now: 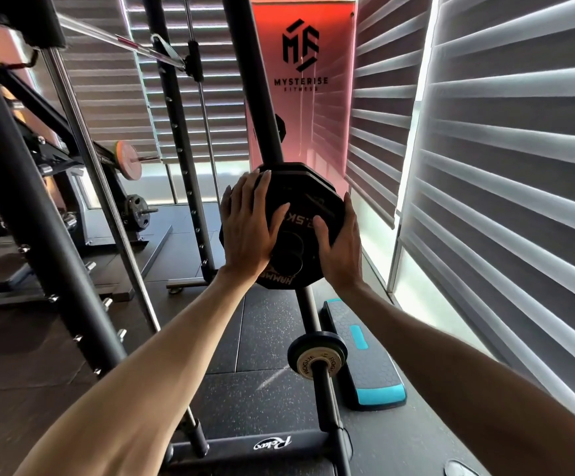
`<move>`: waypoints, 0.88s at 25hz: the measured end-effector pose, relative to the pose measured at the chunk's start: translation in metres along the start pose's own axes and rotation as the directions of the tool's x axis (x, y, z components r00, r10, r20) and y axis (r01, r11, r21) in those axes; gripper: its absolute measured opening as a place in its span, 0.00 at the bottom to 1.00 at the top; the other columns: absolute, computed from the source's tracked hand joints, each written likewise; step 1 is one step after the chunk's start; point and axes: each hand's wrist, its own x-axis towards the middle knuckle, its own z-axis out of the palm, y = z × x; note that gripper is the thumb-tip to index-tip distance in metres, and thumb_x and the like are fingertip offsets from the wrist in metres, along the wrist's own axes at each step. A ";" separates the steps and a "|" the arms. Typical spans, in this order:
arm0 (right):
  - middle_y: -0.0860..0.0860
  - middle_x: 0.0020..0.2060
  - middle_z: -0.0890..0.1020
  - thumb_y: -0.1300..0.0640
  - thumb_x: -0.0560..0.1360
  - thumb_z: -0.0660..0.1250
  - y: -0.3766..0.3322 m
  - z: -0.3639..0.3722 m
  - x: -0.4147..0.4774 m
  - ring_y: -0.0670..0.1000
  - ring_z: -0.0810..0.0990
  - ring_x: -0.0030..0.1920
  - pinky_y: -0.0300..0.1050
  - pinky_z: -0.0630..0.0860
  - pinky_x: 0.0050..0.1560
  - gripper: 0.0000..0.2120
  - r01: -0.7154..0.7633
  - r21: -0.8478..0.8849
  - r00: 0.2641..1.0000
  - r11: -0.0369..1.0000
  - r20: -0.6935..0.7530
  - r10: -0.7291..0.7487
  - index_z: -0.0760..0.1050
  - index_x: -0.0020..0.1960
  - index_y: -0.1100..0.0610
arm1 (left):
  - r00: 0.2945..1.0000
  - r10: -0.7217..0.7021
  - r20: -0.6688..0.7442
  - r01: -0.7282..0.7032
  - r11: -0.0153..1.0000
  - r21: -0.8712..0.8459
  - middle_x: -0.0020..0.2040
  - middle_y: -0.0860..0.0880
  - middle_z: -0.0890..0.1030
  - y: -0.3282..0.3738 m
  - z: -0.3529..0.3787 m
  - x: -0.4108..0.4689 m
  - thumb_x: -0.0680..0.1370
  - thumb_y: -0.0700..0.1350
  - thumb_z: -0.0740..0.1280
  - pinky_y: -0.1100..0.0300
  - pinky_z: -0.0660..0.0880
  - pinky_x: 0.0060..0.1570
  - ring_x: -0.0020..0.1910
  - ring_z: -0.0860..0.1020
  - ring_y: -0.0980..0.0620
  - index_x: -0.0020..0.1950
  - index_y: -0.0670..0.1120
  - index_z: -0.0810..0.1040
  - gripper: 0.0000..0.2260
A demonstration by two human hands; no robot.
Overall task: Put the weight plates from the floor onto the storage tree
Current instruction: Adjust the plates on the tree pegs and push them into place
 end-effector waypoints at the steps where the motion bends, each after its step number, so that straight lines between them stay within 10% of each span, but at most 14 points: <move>1: 0.50 0.68 0.73 0.32 0.77 0.57 0.000 0.003 0.001 0.49 0.73 0.68 0.56 0.76 0.63 0.37 0.002 -0.006 0.999 1.000 -0.045 -0.002 0.53 0.79 0.49 | 0.999 0.024 -0.025 -0.024 1.000 0.003 0.72 0.44 0.72 0.000 0.002 0.000 0.84 0.55 0.58 0.46 0.64 0.71 0.72 0.69 0.44 0.74 0.42 0.69 0.24; 22: 0.48 0.66 0.75 0.37 0.76 0.60 0.025 0.026 0.046 0.49 0.75 0.65 0.51 0.76 0.61 0.31 0.054 -0.096 0.992 0.994 -0.105 -0.064 0.62 0.74 0.50 | 0.991 0.047 -0.125 -0.044 0.999 0.025 0.69 0.44 0.75 -0.021 0.055 0.020 0.84 0.51 0.60 0.52 0.69 0.67 0.68 0.73 0.45 0.71 0.43 0.74 0.19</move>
